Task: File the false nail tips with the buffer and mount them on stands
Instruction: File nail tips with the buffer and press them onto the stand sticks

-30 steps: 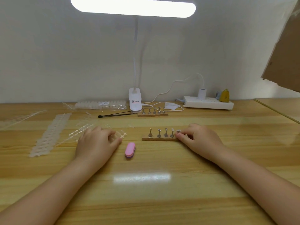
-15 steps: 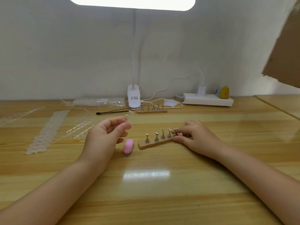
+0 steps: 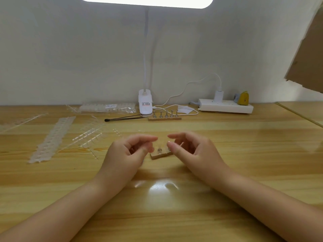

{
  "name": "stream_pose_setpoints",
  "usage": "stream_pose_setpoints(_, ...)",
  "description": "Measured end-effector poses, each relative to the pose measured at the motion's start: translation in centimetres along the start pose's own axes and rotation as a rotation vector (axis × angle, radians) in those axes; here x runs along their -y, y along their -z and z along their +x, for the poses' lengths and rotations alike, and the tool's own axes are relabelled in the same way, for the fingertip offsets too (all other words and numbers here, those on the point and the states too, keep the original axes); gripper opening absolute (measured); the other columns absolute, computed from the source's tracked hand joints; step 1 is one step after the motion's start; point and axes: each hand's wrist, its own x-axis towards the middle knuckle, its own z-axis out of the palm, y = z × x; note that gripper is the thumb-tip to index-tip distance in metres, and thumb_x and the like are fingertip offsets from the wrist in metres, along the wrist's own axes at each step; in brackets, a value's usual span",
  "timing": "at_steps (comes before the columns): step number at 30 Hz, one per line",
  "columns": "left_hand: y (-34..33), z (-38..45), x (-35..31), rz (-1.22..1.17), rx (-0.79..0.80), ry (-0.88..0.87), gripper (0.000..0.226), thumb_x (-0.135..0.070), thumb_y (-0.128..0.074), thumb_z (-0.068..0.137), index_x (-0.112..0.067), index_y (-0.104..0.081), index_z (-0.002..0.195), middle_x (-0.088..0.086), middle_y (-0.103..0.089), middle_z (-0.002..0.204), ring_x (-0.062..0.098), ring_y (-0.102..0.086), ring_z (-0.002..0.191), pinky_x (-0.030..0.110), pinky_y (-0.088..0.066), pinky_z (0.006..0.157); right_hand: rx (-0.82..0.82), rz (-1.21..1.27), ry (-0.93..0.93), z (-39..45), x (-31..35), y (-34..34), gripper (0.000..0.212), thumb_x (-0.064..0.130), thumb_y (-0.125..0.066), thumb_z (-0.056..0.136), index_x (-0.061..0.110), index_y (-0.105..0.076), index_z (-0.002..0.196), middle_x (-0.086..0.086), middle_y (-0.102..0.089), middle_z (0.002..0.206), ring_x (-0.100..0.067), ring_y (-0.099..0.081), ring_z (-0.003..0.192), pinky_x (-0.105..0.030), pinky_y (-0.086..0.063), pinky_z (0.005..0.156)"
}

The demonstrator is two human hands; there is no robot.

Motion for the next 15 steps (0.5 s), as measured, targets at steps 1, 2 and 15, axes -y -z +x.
stream_pose_setpoints(1,-0.06,-0.07,-0.04,0.013,0.01,-0.005,0.031,-0.008,-0.065,0.087,-0.037,-0.075,0.089,-0.006,-0.072,0.076,0.019,-0.066,0.073,0.026,-0.052,0.065,0.034,0.022,-0.018,-0.11,0.05,-0.17,0.011,0.025,-0.069,0.087,0.02,-0.071,0.096,0.011,-0.063,0.072,-0.006,-0.054,0.064,-0.021,-0.045,0.061)
stream_pose_setpoints(2,-0.11,-0.13,-0.08,0.015,0.015,-0.003,0.032,-0.008,-0.065,0.086,-0.038,-0.075,0.087,-0.007,-0.07,0.073,0.016,-0.065,0.071,0.024,-0.051,0.063,0.057,0.021,-0.029,-0.13,0.08,-0.23,0.005,0.022,-0.069,0.087,0.019,-0.071,0.09,0.012,-0.062,0.068,-0.008,-0.053,0.062,-0.024,-0.044,0.06)
stream_pose_setpoints(15,-0.58,-0.14,-0.83,-0.175,-0.065,0.231,0.05,-0.047,-0.07,0.066,-0.026,-0.06,0.11,0.001,-0.069,0.073,0.012,-0.066,0.064,0.022,-0.049,0.058,0.091,0.216,-0.074,-0.3,0.66,-0.03,0.008,0.016,-0.066,0.089,0.013,-0.068,0.082,0.009,-0.063,0.066,-0.002,-0.054,0.06,-0.017,-0.046,0.059)
